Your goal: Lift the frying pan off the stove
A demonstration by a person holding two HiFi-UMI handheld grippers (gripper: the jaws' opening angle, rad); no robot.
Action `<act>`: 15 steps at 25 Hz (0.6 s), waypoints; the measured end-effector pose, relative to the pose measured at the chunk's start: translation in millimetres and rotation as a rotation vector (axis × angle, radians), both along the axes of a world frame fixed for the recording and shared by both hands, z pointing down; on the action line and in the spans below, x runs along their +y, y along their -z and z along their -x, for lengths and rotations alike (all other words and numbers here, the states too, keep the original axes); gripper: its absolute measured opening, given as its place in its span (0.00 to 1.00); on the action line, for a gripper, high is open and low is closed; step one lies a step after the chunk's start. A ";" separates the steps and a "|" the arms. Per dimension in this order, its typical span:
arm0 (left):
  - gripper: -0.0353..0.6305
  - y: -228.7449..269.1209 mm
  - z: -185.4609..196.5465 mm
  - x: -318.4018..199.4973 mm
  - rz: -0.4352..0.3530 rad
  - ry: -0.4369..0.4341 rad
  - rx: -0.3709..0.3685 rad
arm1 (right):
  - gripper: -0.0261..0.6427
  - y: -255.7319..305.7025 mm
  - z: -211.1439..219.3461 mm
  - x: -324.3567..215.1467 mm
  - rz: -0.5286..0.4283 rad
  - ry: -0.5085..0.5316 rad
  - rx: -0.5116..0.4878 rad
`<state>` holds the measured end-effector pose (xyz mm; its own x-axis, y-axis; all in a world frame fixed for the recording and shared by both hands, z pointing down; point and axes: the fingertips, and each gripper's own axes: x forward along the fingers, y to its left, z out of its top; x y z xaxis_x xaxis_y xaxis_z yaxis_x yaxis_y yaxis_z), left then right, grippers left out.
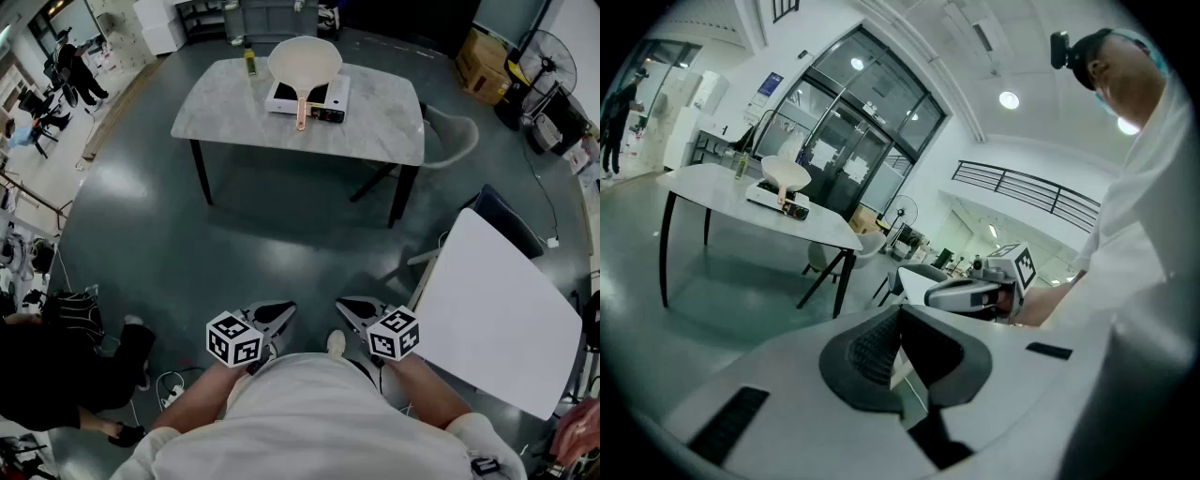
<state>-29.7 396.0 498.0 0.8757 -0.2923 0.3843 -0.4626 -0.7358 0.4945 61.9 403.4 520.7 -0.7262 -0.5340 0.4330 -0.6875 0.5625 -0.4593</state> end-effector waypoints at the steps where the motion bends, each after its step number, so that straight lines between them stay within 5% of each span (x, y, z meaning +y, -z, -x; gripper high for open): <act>1: 0.08 2.4 -17.3 -1.3 -0.005 -0.006 0.007 | 0.04 -1.3 -14.4 0.0 -0.003 0.001 0.003; 7: 0.08 11.0 -91.6 -15.1 -0.016 -0.006 0.017 | 0.04 -11.7 -86.3 -12.1 0.010 -0.015 -0.019; 15: 0.08 5.9 -119.6 -56.3 0.001 0.010 0.013 | 0.05 -28.4 -127.3 -53.8 0.065 -0.056 -0.081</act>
